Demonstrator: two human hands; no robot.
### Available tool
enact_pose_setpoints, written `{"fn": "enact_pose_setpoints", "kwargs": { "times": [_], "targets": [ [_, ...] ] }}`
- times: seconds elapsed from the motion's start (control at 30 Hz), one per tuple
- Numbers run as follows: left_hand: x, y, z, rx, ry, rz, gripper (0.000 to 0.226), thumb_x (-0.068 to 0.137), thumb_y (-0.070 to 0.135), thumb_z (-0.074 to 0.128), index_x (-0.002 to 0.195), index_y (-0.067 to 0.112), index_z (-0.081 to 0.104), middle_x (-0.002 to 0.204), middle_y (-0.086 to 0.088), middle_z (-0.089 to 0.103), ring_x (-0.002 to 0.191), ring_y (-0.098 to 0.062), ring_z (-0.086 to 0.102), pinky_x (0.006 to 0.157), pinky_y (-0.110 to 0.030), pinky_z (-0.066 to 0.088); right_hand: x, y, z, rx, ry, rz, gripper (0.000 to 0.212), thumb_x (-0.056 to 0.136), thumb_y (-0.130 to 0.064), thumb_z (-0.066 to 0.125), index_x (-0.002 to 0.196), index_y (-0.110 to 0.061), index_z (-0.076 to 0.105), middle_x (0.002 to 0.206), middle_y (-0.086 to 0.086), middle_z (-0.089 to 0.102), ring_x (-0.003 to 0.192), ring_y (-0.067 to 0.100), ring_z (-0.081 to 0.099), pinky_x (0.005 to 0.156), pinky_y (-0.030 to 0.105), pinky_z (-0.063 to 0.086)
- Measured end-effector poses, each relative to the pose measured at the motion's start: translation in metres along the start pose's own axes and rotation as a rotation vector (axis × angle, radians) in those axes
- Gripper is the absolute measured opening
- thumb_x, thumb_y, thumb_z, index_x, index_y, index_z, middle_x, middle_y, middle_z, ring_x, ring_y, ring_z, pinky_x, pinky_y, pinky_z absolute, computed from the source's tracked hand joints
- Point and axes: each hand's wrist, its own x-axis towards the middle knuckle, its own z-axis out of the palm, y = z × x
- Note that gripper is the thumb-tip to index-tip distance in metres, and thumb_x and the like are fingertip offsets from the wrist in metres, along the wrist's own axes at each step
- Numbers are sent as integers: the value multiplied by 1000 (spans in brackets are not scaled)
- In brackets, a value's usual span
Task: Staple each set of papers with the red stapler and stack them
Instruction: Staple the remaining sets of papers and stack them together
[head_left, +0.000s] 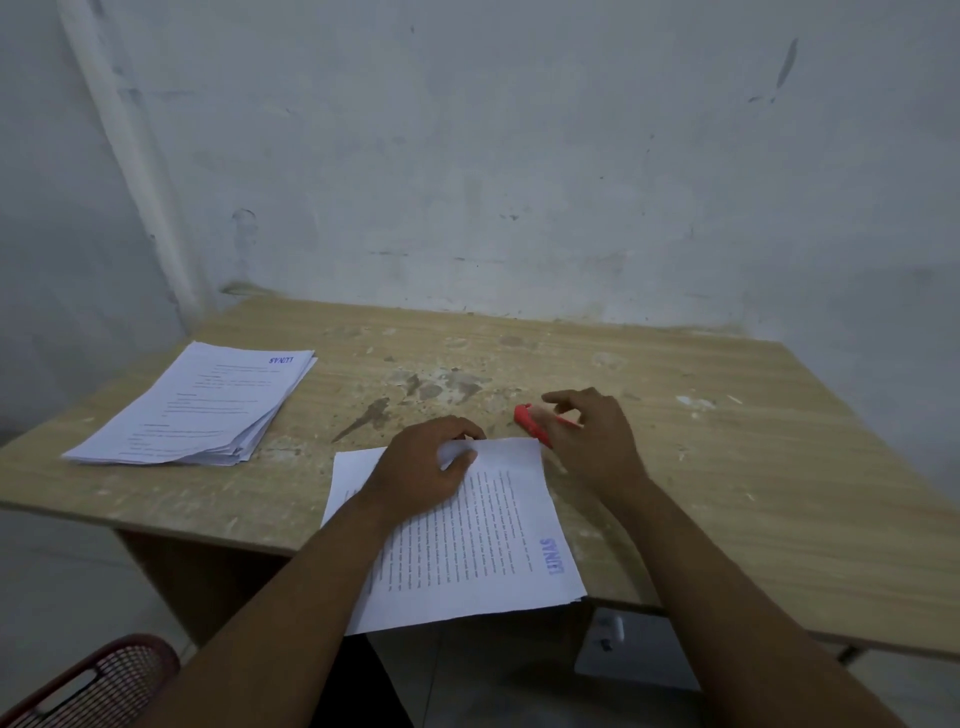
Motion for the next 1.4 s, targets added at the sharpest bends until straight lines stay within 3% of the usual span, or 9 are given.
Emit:
{"fn": "enact_pose_setpoints", "kwargs": {
  "times": [0.1, 0.27, 0.5, 0.7, 0.83, 1.0, 1.17, 1.3, 1.4],
  "targets": [
    [1, 0, -2, -25, 38, 51, 13, 96, 16, 68, 105, 19, 77, 104, 8, 72, 97, -13, 68, 84, -33, 56, -30, -14, 1, 81, -103, -66, 25, 86, -49, 83, 109, -41, 76, 103, -28, 60, 101, -5, 55, 84, 16, 43],
    [0, 5, -6, -27, 106, 35, 25, 82, 0, 71, 92, 22, 79, 88, 9, 67, 78, -11, 64, 65, -41, 55, -44, -2, 8, -63, -179, -280, 19, 80, -46, 88, 96, -36, 84, 105, -24, 67, 104, -3, 54, 89, 27, 50],
    [-3, 6, -7, -20, 138, 37, 29, 76, -6, 75, 90, 18, 82, 86, 10, 67, 77, -10, 63, 65, -38, 54, -43, 0, 11, -127, -146, -346, 14, 84, -43, 86, 98, -40, 85, 112, -19, 70, 106, 7, 58, 83, 33, 54],
    [-3, 5, -5, -34, 141, 20, 25, 80, -2, 75, 92, 19, 82, 89, 12, 68, 80, -9, 65, 69, -33, 55, -44, 0, 11, -108, -145, -330, 13, 85, -42, 85, 98, -38, 85, 109, -22, 69, 104, 0, 56, 86, 33, 54],
    [-1, 8, -6, -111, 152, -92, 10, 96, 18, 70, 103, 19, 78, 98, 9, 74, 93, -9, 68, 82, -25, 53, -44, -12, -1, 156, -113, -107, 25, 95, -41, 75, 120, -41, 76, 115, -28, 66, 104, -7, 58, 90, 25, 49],
    [23, 2, -24, -223, 148, -430, 22, 100, 37, 62, 84, 25, 71, 79, 5, 70, 76, -12, 66, 68, -31, 47, -30, -33, -30, 480, -81, 153, 37, 102, -52, 60, 136, -37, 63, 110, -10, 76, 93, -2, 71, 74, 20, 52],
    [55, 7, -66, -263, 415, -708, 20, 96, 34, 60, 84, 21, 70, 83, 6, 70, 77, -13, 63, 64, -28, 43, -40, -50, -27, 836, -157, 378, 43, 101, -63, 52, 125, -31, 67, 108, -3, 80, 97, 19, 78, 84, 42, 62],
    [70, 19, -95, -420, 563, -767, 18, 97, 34, 59, 90, 23, 71, 85, 8, 69, 77, -11, 61, 63, -28, 43, -52, -56, -6, 806, -292, 367, 72, 85, -56, 81, 146, -29, 54, 125, -9, 76, 105, 14, 78, 92, 49, 63],
    [72, 25, -112, -462, 630, -743, 18, 100, 34, 58, 99, 21, 71, 90, 8, 69, 79, -9, 60, 64, -27, 43, -52, -70, 2, 801, -303, 314, 44, 95, -33, 76, 138, -32, 63, 124, -10, 77, 109, 17, 77, 94, 54, 62]
  ]
}}
